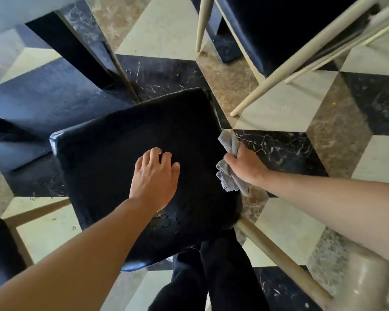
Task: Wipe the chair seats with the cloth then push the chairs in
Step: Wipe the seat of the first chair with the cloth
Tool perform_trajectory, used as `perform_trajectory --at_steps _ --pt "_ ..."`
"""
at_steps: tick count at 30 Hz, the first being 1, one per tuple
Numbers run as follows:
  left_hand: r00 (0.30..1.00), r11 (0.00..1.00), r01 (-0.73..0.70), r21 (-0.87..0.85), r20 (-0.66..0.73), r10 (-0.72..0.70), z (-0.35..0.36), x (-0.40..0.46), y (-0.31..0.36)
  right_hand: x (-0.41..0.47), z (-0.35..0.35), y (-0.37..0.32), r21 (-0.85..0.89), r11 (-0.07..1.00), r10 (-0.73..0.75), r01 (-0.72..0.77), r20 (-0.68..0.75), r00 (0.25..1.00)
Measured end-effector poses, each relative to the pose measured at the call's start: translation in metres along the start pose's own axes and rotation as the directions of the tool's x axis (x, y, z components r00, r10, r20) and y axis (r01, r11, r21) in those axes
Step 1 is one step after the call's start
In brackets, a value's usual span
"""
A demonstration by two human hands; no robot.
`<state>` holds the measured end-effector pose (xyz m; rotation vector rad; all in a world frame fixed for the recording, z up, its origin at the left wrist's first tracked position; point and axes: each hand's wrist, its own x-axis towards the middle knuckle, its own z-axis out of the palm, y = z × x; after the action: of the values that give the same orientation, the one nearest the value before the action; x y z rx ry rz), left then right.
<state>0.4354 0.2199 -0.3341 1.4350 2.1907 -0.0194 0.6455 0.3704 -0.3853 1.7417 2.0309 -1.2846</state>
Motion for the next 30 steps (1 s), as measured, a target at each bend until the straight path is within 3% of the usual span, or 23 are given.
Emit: perform_trajectory --at_steps 4,9,18,24,30 --pt "0.999 1.000 -0.017 0.009 0.034 0.016 0.005 -0.019 0.005 -0.027 -0.008 0.018 -0.094 0.990 0.126 -0.109 0.210 0.969" --pt "0.999 0.999 -0.027 0.029 0.039 0.026 0.009 -0.030 0.006 -0.054 -0.012 0.038 -0.191 0.957 0.279 -0.216 0.422 0.862" --pt "0.999 0.999 0.033 0.033 0.026 -0.034 0.004 -0.041 -0.002 -0.062 -0.013 0.047 -0.156 0.901 0.426 -0.404 0.488 0.762" --pt "0.995 0.995 0.100 0.027 0.005 -0.100 -0.014 -0.048 -0.011 -0.044 -0.033 0.005 -0.180 0.942 0.336 -0.285 0.438 0.834" --pt "0.983 0.983 0.182 -0.003 -0.001 -0.182 -0.036 -0.073 -0.017 -0.050 -0.046 -0.042 -0.222 0.963 0.201 -0.155 0.203 0.958"
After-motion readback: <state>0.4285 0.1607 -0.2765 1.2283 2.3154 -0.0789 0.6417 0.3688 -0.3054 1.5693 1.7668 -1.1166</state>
